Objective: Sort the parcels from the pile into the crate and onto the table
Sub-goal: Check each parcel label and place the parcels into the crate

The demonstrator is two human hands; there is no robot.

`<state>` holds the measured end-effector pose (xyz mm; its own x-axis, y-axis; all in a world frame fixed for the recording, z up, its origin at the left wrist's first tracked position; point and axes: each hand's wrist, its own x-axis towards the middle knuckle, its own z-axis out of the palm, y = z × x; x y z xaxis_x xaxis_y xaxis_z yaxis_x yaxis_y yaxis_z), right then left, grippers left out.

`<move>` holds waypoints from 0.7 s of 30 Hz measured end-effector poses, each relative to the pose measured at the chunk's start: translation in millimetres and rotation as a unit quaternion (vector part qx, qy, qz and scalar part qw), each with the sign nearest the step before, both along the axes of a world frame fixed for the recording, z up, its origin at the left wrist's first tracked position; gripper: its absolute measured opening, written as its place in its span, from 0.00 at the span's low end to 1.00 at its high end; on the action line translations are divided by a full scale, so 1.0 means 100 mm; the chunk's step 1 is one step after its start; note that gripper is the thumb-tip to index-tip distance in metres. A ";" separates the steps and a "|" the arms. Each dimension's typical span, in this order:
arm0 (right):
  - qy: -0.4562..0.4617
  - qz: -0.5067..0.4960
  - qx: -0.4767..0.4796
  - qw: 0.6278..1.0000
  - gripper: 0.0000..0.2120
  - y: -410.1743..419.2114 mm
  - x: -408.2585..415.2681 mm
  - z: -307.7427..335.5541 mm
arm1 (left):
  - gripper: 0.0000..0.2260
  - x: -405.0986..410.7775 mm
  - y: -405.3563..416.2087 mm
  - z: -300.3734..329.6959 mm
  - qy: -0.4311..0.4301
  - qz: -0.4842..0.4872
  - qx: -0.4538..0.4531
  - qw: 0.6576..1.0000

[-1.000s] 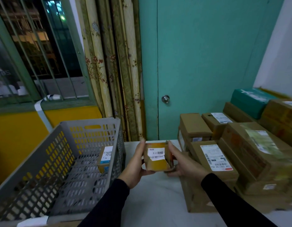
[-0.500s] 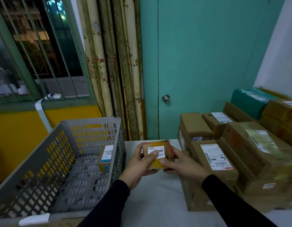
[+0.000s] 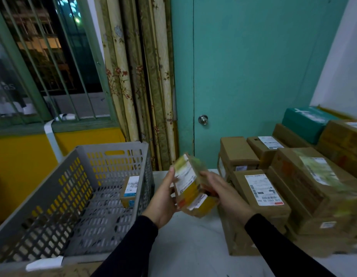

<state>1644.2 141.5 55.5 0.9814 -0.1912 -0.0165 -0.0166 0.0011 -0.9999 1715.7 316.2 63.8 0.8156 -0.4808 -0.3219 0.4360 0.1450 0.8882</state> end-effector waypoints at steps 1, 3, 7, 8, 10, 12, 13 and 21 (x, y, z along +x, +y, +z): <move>-0.008 -0.028 0.001 1.000 0.18 0.02 0.01 0.01 | 0.33 0.00 -0.01 0.01 0.001 0.003 -0.001 1.000; -0.016 -0.056 -0.019 0.998 0.13 0.06 0.03 0.00 | 0.35 -0.02 -0.03 0.00 -0.008 -0.001 -0.005 1.000; -0.021 -0.053 0.045 0.997 0.17 0.07 0.06 -0.07 | 0.34 -0.05 -0.07 -0.02 0.002 0.033 -0.002 0.999; -0.019 -0.055 0.061 0.996 0.21 0.05 0.06 -0.09 | 0.32 -0.07 -0.08 -0.01 0.004 0.034 -0.007 0.999; -0.006 -0.048 0.076 0.996 0.22 0.03 0.07 -0.10 | 0.28 -0.09 -0.08 -0.01 -0.006 0.031 -0.012 0.999; 0.021 -0.035 0.114 0.993 0.22 0.05 0.09 -0.09 | 0.26 -0.10 -0.07 -0.03 -0.010 0.022 -0.014 1.000; 0.038 -0.031 0.140 0.989 0.21 0.07 0.09 -0.07 | 0.25 -0.10 -0.07 -0.04 -0.015 0.016 -0.012 1.000; 0.055 -0.043 0.134 0.989 0.23 0.11 0.07 -0.06 | 0.25 -0.12 -0.14 -0.07 -0.082 -0.006 0.065 0.995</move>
